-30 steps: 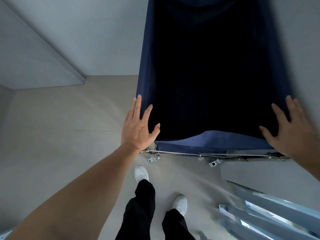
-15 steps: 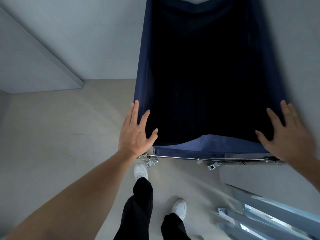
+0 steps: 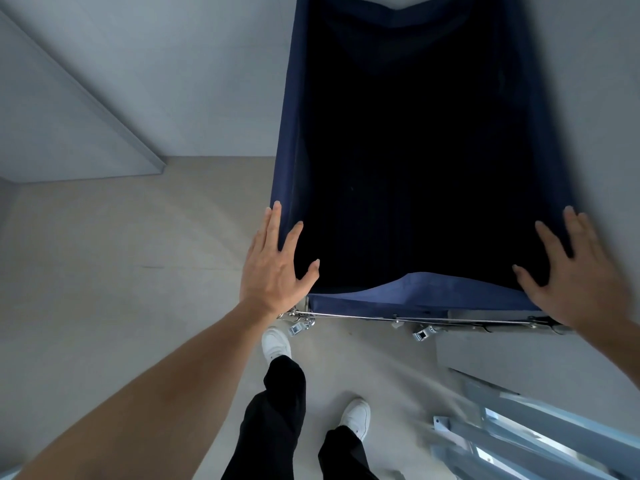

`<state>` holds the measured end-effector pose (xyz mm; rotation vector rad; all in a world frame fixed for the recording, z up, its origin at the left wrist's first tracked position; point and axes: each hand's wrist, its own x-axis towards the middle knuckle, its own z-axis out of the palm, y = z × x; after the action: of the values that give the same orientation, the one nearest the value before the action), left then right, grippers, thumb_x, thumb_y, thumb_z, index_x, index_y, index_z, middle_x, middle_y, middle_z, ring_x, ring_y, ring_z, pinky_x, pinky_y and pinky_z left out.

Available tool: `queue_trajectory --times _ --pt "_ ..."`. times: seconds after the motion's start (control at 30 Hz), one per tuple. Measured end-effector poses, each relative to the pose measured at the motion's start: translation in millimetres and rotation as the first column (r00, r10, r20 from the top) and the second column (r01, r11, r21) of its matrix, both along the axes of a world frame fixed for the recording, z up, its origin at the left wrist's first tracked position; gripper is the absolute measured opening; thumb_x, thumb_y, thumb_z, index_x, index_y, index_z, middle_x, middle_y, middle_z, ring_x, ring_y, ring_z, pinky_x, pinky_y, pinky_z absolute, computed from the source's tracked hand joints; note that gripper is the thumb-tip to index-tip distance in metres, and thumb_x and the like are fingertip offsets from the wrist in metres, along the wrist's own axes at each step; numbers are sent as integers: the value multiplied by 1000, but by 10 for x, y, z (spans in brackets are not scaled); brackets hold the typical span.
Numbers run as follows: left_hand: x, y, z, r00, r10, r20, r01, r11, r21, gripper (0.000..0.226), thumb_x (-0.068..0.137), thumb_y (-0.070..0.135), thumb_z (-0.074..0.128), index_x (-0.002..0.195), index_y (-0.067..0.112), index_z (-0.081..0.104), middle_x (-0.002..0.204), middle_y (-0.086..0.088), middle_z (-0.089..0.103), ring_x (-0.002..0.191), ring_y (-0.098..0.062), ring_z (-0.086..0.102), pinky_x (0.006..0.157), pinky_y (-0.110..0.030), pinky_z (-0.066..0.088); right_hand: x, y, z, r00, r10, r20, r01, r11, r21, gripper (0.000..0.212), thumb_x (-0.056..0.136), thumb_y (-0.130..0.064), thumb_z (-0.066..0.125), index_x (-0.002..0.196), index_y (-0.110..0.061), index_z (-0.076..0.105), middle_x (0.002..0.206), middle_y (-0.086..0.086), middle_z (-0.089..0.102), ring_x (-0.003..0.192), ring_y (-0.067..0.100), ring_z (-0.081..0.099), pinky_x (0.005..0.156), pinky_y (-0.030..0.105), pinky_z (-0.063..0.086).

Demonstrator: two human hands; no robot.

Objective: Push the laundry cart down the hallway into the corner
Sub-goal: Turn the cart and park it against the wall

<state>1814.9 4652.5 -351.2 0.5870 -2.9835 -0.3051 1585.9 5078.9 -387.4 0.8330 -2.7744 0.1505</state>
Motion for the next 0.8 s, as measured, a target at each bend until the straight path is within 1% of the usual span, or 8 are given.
queue_trajectory --times 0.07,0.17,0.3,0.37,0.47,0.57,0.63,0.8 --pt "0 -3 1 1000 3 10 -3 1000 4 75 91 60 41 150 13 46 171 -18 10 159 -34 14 122 -49 32 -19 19 -26 1000 2 -6 -2 1000 -1 76 95 -56 49 158 -15 40 178 8 9 164 25 11 110 58 45" --pt "6 1 8 1000 5 14 -5 1000 13 76 91 60 41 150 13 45 171 -17 8 159 -34 12 123 -49 30 -42 42 -59 1000 11 -10 -11 1000 9 76 96 -60 45 160 -19 37 178 7 7 165 25 11 112 59 45" --pt "1 -5 7 1000 4 14 -4 1000 15 77 91 62 39 151 14 44 172 -17 7 159 -33 11 123 -49 30 -41 41 -67 1000 -23 -1 23 1000 9 78 94 -61 45 162 -24 34 178 3 4 165 22 9 107 60 48" --pt "-1 -9 4 1000 4 21 -5 1000 17 77 91 63 38 151 15 44 172 -16 6 159 -33 10 123 -49 29 -42 40 -65 1000 -17 3 17 1000 17 78 94 -61 45 162 -24 34 178 3 5 165 22 9 107 59 48" --pt "-4 -6 -4 1000 3 4 -3 1000 22 77 91 62 39 151 14 45 172 -17 7 159 -33 12 124 -48 29 -36 48 -66 1000 -8 6 8 1000 10 78 96 -61 44 162 -22 34 178 4 5 165 23 9 113 58 45" --pt "-1 -7 -8 1000 1 -13 -1 1000 28 75 91 60 41 149 14 46 171 -18 9 159 -34 13 123 -47 30 -15 27 -29 999 -5 36 4 1000 5 79 93 -59 46 161 -21 34 178 2 -2 165 22 3 116 60 40" --pt "2 -9 -11 1000 -1 -11 1 1000 30 75 91 61 41 150 14 46 171 -17 9 159 -34 12 123 -48 30 4 11 -7 999 0 42 0 1000 1 79 92 -57 48 161 -19 36 178 1 -3 165 22 2 116 60 39" --pt "4 11 -11 1000 0 -1 0 999 43 75 91 61 40 150 15 45 172 -17 7 159 -33 10 123 -48 31 -6 27 -24 1000 -1 26 2 1000 -11 77 94 -55 48 160 -17 38 178 5 3 165 22 4 117 58 38"
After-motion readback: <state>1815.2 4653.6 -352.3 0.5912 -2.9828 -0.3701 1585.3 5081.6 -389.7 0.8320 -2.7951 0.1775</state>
